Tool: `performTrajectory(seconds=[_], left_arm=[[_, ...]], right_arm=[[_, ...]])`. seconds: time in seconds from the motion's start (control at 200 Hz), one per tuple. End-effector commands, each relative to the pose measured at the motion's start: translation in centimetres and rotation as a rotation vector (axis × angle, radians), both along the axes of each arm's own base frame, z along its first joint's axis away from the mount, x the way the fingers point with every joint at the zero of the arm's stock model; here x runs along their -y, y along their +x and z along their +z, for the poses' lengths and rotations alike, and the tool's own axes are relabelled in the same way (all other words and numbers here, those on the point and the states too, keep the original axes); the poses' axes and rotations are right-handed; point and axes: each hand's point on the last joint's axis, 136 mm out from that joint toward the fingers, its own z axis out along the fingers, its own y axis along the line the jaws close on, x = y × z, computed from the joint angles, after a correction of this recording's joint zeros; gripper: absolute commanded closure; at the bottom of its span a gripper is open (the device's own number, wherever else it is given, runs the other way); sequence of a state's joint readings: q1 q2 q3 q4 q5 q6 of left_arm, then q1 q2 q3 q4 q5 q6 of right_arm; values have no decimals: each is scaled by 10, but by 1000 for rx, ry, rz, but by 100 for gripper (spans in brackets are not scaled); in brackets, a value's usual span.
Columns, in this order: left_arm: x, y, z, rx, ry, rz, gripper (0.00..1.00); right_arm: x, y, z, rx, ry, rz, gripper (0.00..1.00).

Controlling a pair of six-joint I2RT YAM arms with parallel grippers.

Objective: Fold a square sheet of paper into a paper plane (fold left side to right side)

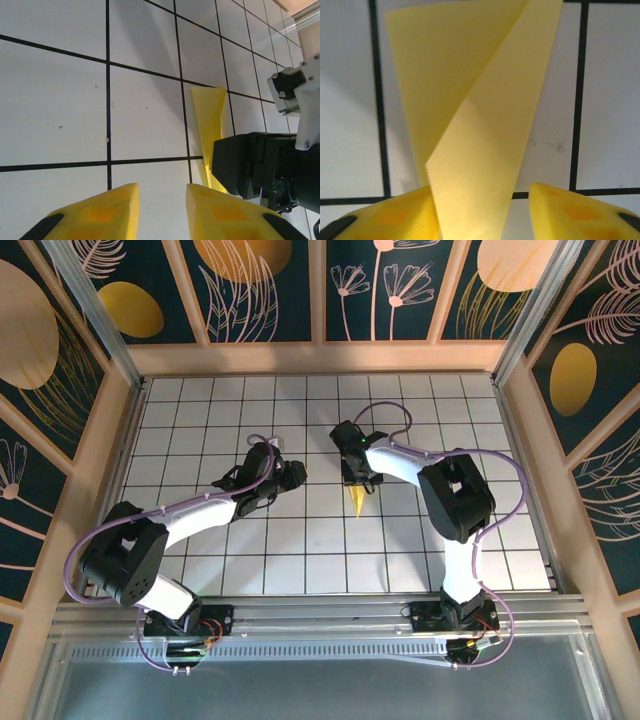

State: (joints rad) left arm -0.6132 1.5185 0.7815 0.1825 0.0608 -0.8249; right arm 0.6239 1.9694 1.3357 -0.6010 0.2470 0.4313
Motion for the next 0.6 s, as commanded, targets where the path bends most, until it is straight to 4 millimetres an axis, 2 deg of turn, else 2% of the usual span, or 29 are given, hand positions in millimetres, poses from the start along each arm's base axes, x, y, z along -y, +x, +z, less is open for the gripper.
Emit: performTrajectory(seconds=[0.0,0.315,0.47,0.59], left_arm=[[-4,5,3,14,-7,33,70],[-17,7,17,37,29,88,69],[-27,6,27,44,34,140,60],[-37,1,38,56,32,172,48]], right_arm=[[9,1,2,13,-66,-21,62],[14,4,36,91,-67,-27,100],[15,6,62,157,-27,-27,100],[7,11,86,225,81,-7,100]])
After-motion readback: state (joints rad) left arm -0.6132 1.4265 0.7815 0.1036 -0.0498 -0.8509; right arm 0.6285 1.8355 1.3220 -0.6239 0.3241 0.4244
